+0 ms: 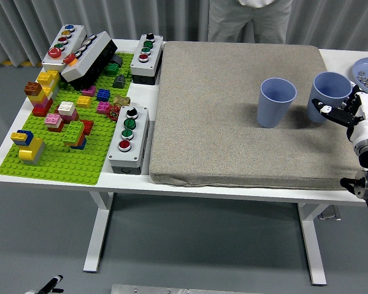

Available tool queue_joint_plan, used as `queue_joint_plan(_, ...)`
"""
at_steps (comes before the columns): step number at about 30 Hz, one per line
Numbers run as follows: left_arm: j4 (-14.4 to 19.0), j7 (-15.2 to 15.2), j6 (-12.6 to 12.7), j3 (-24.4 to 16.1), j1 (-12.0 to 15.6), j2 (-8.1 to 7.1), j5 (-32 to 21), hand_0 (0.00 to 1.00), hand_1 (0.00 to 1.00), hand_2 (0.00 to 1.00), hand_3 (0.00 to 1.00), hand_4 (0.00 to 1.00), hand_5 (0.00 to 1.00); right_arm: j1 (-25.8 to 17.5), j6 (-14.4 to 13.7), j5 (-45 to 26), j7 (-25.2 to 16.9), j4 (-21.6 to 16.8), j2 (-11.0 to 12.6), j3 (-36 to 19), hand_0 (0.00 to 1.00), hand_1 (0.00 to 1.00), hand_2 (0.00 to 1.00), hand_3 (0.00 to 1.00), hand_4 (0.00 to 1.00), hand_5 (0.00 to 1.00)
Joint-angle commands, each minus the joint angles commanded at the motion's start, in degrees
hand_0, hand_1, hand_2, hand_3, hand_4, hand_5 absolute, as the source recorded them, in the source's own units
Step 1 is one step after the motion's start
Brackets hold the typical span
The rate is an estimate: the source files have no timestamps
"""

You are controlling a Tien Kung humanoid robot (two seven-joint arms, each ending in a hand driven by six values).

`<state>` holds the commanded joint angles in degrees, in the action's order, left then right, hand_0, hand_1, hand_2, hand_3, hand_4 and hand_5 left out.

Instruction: Pick cup pour cup place

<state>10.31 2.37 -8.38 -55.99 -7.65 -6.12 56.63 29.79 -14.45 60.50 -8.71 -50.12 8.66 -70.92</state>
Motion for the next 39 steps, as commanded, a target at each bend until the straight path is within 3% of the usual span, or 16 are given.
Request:
queue_joint_plan(36,0.0,-0.1,0.0,0.1,-0.2,0.03,-0.1,0.866,0.817,0.886,0.788,0.647,0.998,-0.2,0.2,-0.9,-1.4,3.2,-0.4,0.7,0.794,0.661,0.539,0.609,0.669,0.002)
queue_joint_plan(37,0.0,-0.1,-0.1,0.1,-0.2,0.03,-0.1,0.866,0.817,0.885,0.789,0.641,0.998,-0.2,0.4,-0.8,-1.2,3.2,-0.3,0.6,0.806,0.690,0.592,0.752,0.670,0.002)
queue_joint_plan(39,0.0,-0.1,0.0,0.1,-0.2,0.03,-0.1,0.866,0.817,0.885,0.789,0.641,0.998,-0.2,0.6,-0.7,-1.1,3.2,-0.3,0.6,0.806,0.690,0.592,0.752,0.670,0.002)
